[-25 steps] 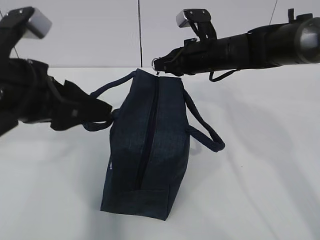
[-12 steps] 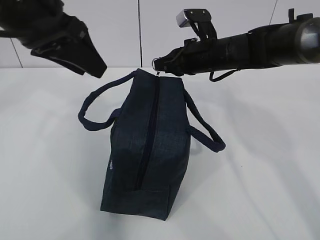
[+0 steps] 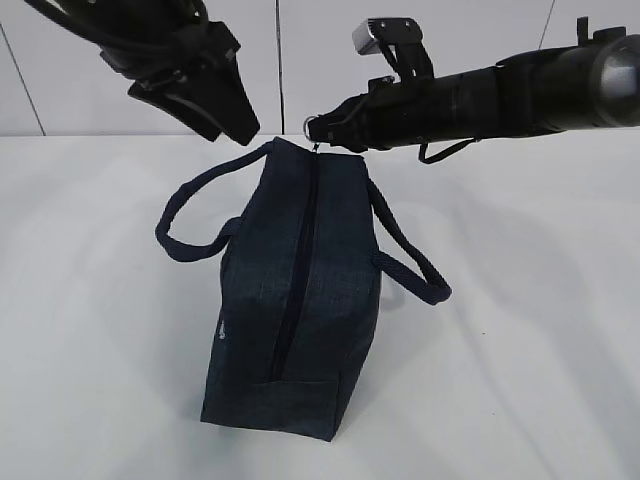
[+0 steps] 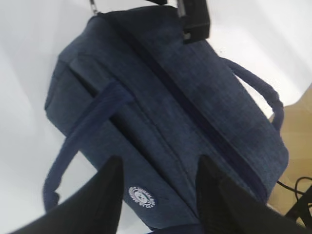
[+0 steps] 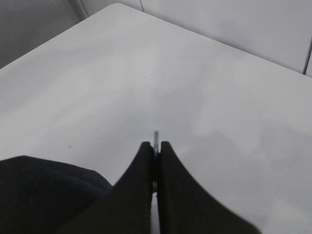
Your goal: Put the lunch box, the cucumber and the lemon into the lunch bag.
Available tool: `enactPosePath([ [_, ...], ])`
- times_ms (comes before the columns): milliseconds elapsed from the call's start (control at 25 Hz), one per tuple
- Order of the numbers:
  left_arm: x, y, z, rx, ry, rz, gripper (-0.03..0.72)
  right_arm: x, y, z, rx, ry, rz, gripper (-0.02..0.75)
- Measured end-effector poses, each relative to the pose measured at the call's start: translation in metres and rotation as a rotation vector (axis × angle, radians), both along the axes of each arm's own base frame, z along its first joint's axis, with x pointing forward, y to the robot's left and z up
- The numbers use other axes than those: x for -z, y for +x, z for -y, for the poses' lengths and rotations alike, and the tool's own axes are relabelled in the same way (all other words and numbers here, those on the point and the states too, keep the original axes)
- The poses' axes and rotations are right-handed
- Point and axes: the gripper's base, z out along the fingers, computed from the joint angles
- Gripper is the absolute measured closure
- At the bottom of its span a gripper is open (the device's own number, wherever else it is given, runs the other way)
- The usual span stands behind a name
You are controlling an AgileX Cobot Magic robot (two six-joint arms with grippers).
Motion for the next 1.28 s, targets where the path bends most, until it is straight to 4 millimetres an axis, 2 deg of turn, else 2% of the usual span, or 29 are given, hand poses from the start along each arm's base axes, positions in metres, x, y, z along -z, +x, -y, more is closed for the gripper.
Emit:
enactPosePath([
  [480,0.03,-0.002,0.026,0.064,0.074,-0.079,0.336,0.0,0.0,0.0,0.0,0.0,0.0,0.731],
  [760,0.045,0.008,0.027,0.016,0.114,-0.072,0.347,0.0,0.0,0.0,0.0,0.0,0.0,0.731],
  [880,0.053,0.011,0.027,0.012,0.133,-0.085,0.402,0.0,0.0,0.0,0.0,0.0,0.0,0.731],
  [960,0.06,0.013,0.028,0.012,0.141,-0.098,0.467,0.0,0.0,0.0,0.0,0.0,0.0,0.731],
  [1120,0.063,0.015,0.028,0.015,0.15,-0.1,0.658,0.0,0.0,0.0,0.0,0.0,0.0,0.731],
  [1280,0.054,0.016,0.028,0.03,0.16,-0.09,0.693,0.0,0.0,0.0,0.0,0.0,0.0,0.731],
])
